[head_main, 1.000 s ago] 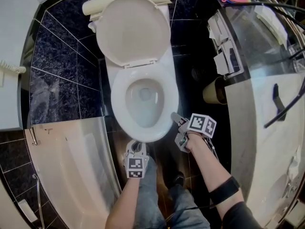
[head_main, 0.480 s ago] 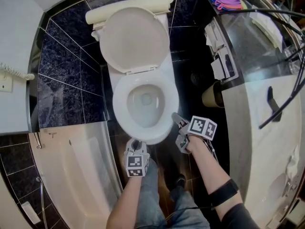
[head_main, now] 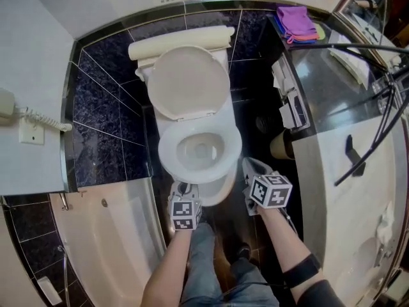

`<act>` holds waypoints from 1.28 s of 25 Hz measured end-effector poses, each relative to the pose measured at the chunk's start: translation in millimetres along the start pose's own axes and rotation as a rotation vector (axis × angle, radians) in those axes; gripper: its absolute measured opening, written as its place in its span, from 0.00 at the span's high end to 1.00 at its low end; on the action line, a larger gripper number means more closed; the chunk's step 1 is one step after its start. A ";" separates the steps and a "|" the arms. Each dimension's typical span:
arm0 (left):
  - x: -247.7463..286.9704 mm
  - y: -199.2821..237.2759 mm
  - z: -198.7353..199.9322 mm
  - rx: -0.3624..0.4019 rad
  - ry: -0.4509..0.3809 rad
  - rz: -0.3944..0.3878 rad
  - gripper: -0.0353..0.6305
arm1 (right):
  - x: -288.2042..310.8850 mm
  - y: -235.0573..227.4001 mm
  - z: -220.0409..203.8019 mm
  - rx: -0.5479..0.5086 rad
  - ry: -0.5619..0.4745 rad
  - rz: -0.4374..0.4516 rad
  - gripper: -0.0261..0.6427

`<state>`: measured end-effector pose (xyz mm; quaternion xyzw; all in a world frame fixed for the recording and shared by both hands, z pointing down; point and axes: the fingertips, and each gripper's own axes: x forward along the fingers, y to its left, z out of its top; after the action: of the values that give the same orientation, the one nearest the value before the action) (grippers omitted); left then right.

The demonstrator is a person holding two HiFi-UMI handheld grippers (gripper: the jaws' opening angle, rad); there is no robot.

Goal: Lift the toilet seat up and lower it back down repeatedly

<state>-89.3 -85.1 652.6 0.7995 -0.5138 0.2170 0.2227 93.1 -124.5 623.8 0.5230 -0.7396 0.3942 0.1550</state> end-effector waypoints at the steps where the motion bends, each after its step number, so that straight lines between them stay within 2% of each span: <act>1: 1.8 1.5 14.4 0.011 -0.006 -0.010 0.97 | -3.6 5.6 10.9 -0.055 -0.014 -0.011 0.94; 5: 10.4 13.5 60.3 0.068 -0.022 -0.039 0.97 | -9.1 27.3 50.6 -0.222 -0.061 -0.042 0.94; 10: 26.5 31.8 112.0 0.093 -0.049 -0.061 0.97 | -2.0 53.1 94.9 -0.333 -0.118 -0.038 0.94; 14: 43.7 50.9 152.7 0.099 -0.084 -0.060 0.97 | 7.5 71.6 123.5 -0.364 -0.151 -0.032 0.94; 20: 80.8 89.0 199.6 0.091 -0.135 -0.019 0.97 | 23.7 94.0 155.5 -0.399 -0.174 -0.019 0.94; 25: 109.6 109.4 230.4 0.113 -0.144 -0.016 0.97 | 39.2 114.8 175.3 -0.429 -0.183 0.000 0.94; 32: 137.2 129.7 258.4 0.099 -0.117 -0.025 0.97 | 58.7 128.3 189.8 -0.452 -0.180 0.010 0.94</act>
<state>-126.1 -382.6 540.5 0.8273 -0.5046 0.1921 0.1552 -10.8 -286.0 485.8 0.5045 -0.8224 0.1713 0.1996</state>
